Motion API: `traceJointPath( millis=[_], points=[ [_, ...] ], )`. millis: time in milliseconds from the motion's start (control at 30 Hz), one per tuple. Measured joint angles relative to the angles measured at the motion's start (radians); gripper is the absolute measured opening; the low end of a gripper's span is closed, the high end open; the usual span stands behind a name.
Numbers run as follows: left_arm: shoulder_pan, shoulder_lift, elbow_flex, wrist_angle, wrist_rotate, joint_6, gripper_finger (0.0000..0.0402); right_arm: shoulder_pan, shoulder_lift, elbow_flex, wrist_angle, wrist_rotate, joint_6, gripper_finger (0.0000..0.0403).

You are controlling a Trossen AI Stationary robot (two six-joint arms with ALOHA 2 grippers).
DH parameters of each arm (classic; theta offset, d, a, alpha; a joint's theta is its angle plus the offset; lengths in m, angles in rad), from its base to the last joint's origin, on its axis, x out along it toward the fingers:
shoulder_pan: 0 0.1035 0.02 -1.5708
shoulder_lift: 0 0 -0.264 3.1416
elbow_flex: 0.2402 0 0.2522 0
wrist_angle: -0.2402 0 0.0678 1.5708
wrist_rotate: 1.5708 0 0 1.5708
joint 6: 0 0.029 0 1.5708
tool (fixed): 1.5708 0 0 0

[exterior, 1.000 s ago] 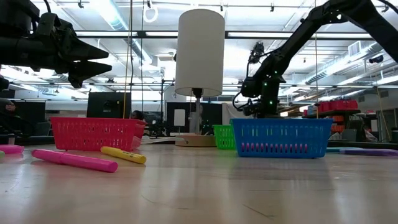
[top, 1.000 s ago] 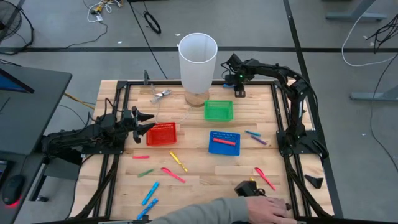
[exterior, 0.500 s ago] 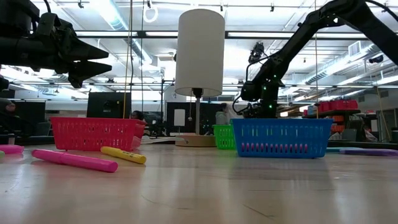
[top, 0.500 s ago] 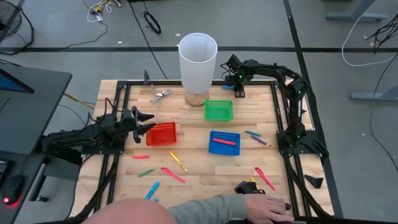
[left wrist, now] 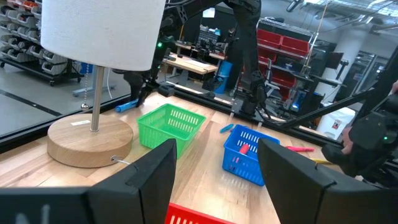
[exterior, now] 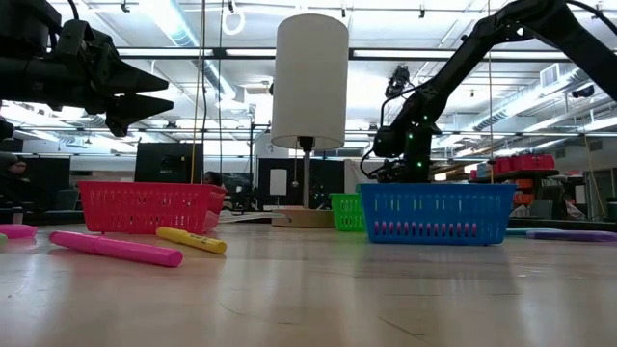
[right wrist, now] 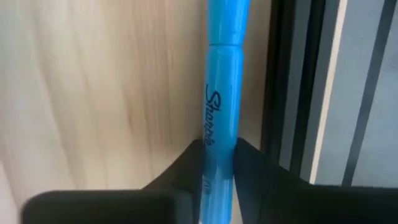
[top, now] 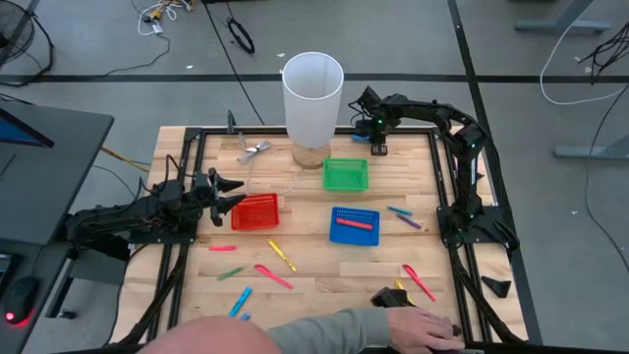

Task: Pick & Place Markers
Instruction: Put the top blue highlighter into the blue bin

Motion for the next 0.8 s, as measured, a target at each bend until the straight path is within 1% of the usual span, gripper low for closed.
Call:
traceJointPath(
  millis=[33, 133, 333, 533, 800],
  points=[
    [0.0, 0.0, 0.0, 0.0, 0.0, 0.0, 0.0232, 0.0, 0.0, 0.0, -0.003, 0.0, 0.012, 0.0041],
    [0.0, 0.0, 0.0, 0.0, 0.0, 0.0, 0.0232, 0.0, -0.002, 0.0, -0.017, 0.001, 0.052, 0.0041],
    [0.0, 0.0, 0.0, 0.0, 0.0, 0.0, 0.0232, 0.0, -0.037, -0.008, -0.098, 0.0, 0.142, 0.0041],
    [0.0, 0.0, 0.0, 0.0, 0.0, 0.0, 0.0232, 0.0, -0.128, -0.006, -0.188, 0.002, 0.197, 0.0041],
    [0.0, 0.0, 0.0, 0.0, 0.0, 0.0, 0.0232, 0.031, -0.283, -0.006, -0.289, 0.003, 0.294, 0.0041]
  ],
)
